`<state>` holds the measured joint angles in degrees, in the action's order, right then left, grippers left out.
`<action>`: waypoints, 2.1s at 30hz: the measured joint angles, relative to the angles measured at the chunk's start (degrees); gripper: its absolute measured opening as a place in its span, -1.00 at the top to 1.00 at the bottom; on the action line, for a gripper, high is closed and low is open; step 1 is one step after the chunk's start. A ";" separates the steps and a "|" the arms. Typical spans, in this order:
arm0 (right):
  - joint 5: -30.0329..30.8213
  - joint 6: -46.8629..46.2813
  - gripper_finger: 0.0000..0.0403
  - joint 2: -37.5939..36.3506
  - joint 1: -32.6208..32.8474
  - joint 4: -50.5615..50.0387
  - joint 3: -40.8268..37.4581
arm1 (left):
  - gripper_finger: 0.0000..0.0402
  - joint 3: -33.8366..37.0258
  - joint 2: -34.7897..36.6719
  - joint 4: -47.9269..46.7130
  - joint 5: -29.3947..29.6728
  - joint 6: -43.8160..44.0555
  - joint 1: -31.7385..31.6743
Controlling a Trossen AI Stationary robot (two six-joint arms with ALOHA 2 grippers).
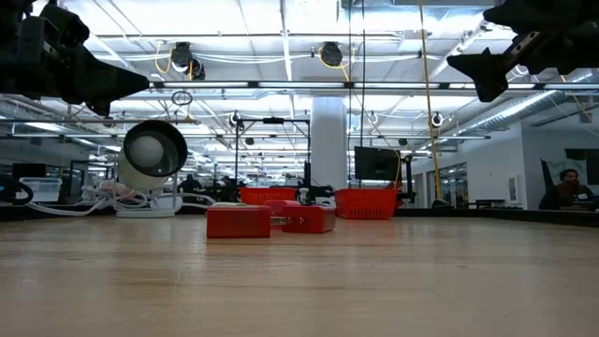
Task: Pick & Place Office items
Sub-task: Put the violet charger adapter into the left red bin
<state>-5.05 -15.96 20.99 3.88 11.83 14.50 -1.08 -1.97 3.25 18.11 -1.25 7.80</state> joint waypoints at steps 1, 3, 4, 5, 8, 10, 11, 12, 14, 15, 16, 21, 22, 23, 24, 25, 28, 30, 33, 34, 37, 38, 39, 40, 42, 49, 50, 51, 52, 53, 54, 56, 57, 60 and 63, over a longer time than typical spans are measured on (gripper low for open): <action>-0.68 0.13 -0.59 0.00 -0.01 -0.11 0.00 | 0.77 0.00 0.00 0.00 0.00 -0.01 0.01; -1.47 0.60 -0.59 0.00 0.00 -0.14 -0.01 | 0.77 0.00 0.01 0.00 0.00 -0.01 0.01; -2.30 0.81 -0.59 0.00 0.00 0.11 -0.17 | 0.77 0.00 0.01 0.00 0.00 0.00 -0.01; -3.16 0.99 -0.59 -0.02 0.00 0.27 -0.37 | 0.77 0.00 0.01 0.00 0.00 0.01 0.01; -5.28 1.21 -0.59 -0.99 0.00 -0.04 -0.77 | 0.77 0.00 -0.01 0.00 0.00 -0.01 -0.01; -5.98 1.00 -0.59 -2.02 0.00 -0.09 -1.00 | 0.77 0.00 0.01 0.00 0.00 0.01 0.01; -6.38 0.72 -0.59 -2.74 0.00 -0.06 -1.16 | 0.77 0.00 0.00 0.00 0.00 0.00 0.00; -7.11 0.71 -0.59 -3.43 0.00 -0.03 -1.48 | 0.77 0.00 0.01 0.00 0.00 0.00 0.01; -7.29 0.60 -0.59 -4.77 0.00 -0.04 -2.24 | 0.77 0.00 0.01 0.00 0.00 -0.01 0.01; -7.27 0.60 -0.59 -5.51 0.00 -0.07 -2.69 | 0.77 0.00 0.01 0.00 0.00 0.00 0.01; -7.27 0.60 -0.59 -6.25 0.00 -0.20 -3.18 | 0.77 0.00 -0.01 0.00 0.00 0.00 -0.01; -7.18 0.15 -0.59 -9.29 0.00 -0.08 -4.43 | 0.77 0.00 0.01 0.00 0.00 0.01 0.01; -7.18 0.14 -0.59 -9.73 0.00 -0.11 -4.65 | 0.77 0.00 0.01 0.00 0.00 0.00 0.01; -7.19 0.14 -0.59 -10.16 0.00 -0.11 -4.88 | 0.77 0.00 0.00 0.00 0.00 -0.01 0.00; -7.17 0.12 -0.59 -10.63 0.00 -0.12 -5.16 | 0.77 0.00 -0.01 0.00 0.00 0.00 0.01; -7.16 0.13 -0.59 -11.06 0.00 -0.22 -5.42 | 0.77 0.00 0.00 0.00 0.00 0.00 0.01; -6.96 -0.19 -0.59 -11.81 -0.02 -0.09 -6.04 | 0.77 0.00 0.00 0.00 0.00 0.01 0.01; -6.94 -0.71 -0.59 -12.06 -0.02 -0.25 -6.23 | 0.77 0.00 0.00 0.00 0.00 -0.01 0.01; -6.94 -1.36 -0.59 -12.09 -0.02 -0.09 -6.23 | 0.77 0.00 0.01 0.00 0.00 -0.01 0.01; -6.93 -1.38 -0.59 -12.09 -0.02 -0.09 -6.23 | 0.77 0.00 -0.01 0.00 0.00 0.01 -0.01; -6.90 -1.36 -0.59 -12.09 -0.02 -0.09 -6.23 | 0.77 0.00 0.01 0.00 0.00 -0.01 -0.01; -6.88 -1.37 -0.59 -12.09 -0.02 -0.09 -6.23 | 0.77 0.00 -0.01 0.00 0.00 0.00 0.01; -6.86 -1.36 -0.59 -12.09 -0.02 -0.09 -6.23 | 0.77 0.00 0.00 0.00 0.00 0.01 0.00; -6.85 -1.35 -0.59 -12.09 -0.02 -0.09 -6.23 | 0.77 0.00 0.01 0.00 0.00 0.00 -0.01; -6.82 -1.16 -0.59 -12.09 -0.02 -0.09 -6.23 | 0.77 0.00 0.01 0.00 0.00 -0.01 0.01; -5.19 0.11 -0.59 -12.09 -0.02 -0.12 -6.23 | 0.77 0.00 0.01 0.01 0.00 -0.01 0.01; -5.10 0.12 -0.59 -12.09 -0.05 -0.15 -6.23 | 0.77 0.00 -0.01 0.00 0.00 -0.01 0.00; -5.14 0.11 -0.59 -12.09 -0.06 -0.17 -6.23 | 0.77 0.00 0.00 0.00 0.00 -0.01 0.01; -5.21 -0.02 -0.59 -12.09 -0.04 -0.18 -6.23 | 0.77 0.00 0.00 0.00 0.00 0.01 0.00; -5.22 -0.33 -0.59 -12.09 -0.04 -0.24 -6.23 | 0.77 0.00 -0.01 0.00 0.00 0.01 -0.01; -5.24 -0.54 -0.59 -12.09 -0.04 -0.36 -6.23 | 0.77 0.00 0.01 0.00 0.00 0.00 0.01; -5.24 -0.82 -0.59 -12.09 -0.04 -0.79 -6.23 | 0.77 0.00 0.00 0.00 0.00 0.00 0.01; -5.24 -0.87 -0.59 -12.07 -0.04 -1.00 -6.23 | 0.77 0.00 0.01 0.00 0.00 0.01 0.01; -5.24 -0.93 -0.59 -12.07 -0.04 -1.90 -6.23 | 0.77 0.00 0.01 0.00 0.00 -0.01 0.01; -5.24 -0.95 -0.59 -12.07 -0.04 -2.30 -6.23 | 0.77 0.00 0.00 0.00 0.00 -0.01 0.01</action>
<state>-10.28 -16.91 8.93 3.84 9.54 8.27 -1.08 -1.96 3.25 18.11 -1.26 7.81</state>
